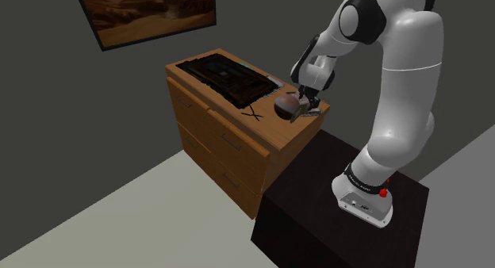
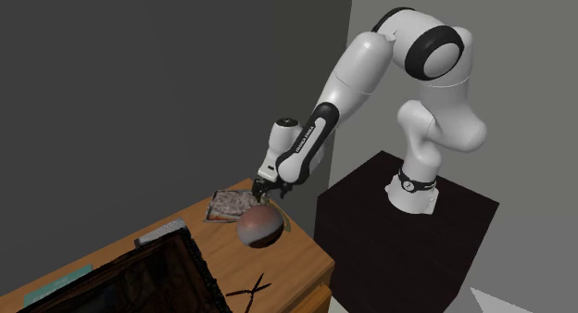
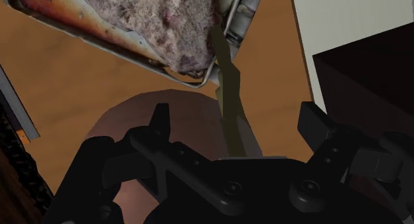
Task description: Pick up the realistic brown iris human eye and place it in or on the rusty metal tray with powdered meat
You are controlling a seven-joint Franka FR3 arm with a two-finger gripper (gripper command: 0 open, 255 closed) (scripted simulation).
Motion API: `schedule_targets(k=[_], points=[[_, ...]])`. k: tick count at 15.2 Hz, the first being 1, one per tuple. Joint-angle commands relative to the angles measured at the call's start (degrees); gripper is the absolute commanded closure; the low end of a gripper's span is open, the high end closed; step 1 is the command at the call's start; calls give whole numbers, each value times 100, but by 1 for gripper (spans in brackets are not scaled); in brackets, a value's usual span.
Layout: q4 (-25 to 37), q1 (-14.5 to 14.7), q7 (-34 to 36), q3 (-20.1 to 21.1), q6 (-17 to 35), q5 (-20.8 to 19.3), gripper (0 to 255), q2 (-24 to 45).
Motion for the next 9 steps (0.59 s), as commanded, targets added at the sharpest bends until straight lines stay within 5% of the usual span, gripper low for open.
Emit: schedule_targets(k=[1,9], points=[[165,-237,-215,243,69,185,0,204],[416,-615,-503,667,254,510,0,582]])
